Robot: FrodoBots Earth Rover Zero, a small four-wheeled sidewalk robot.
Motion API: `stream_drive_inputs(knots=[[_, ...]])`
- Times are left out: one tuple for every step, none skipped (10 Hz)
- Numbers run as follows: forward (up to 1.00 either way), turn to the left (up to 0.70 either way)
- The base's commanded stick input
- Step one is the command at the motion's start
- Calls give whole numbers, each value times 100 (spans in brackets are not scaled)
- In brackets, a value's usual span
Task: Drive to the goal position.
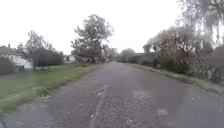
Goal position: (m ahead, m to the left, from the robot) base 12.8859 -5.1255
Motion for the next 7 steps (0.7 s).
stream_drive_inputs(knots=[[45, 0], [45, 0], [45, 0], [45, 0], [45, 0], [45, 0], [45, 0]])
